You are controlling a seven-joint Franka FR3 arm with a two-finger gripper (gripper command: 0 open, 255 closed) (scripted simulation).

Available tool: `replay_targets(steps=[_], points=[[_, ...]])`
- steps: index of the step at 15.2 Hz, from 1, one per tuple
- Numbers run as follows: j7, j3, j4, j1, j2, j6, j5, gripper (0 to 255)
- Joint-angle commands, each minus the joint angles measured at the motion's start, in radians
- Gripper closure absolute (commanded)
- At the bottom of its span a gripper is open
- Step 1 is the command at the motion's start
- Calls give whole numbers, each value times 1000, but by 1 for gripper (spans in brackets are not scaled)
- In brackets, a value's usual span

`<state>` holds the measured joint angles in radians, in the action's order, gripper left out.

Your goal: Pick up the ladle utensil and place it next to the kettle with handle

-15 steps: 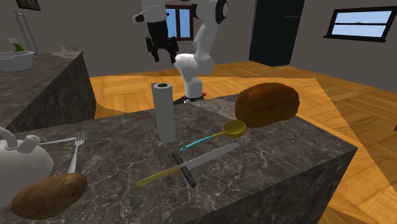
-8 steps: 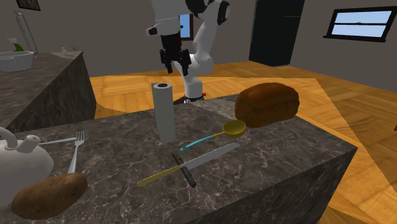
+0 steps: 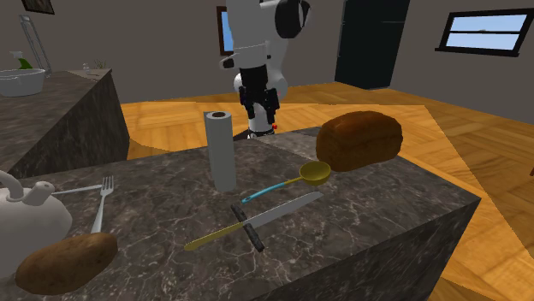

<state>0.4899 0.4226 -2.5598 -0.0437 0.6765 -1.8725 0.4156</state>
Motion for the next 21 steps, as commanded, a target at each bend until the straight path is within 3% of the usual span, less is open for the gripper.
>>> replay_targets(steps=[1,5,9,12,14,21], points=[[69,56,4,4,-51,-74,33,0],[206,168,36,23,-168,-211,70,0],[361,285,93,66,-313,-351,55,0],[502,377,148,114,-443,-455,-10,0],[614,433,189,148,-539,-519,-90,0],[688,464,166,159,-653,-633,-192,0]])
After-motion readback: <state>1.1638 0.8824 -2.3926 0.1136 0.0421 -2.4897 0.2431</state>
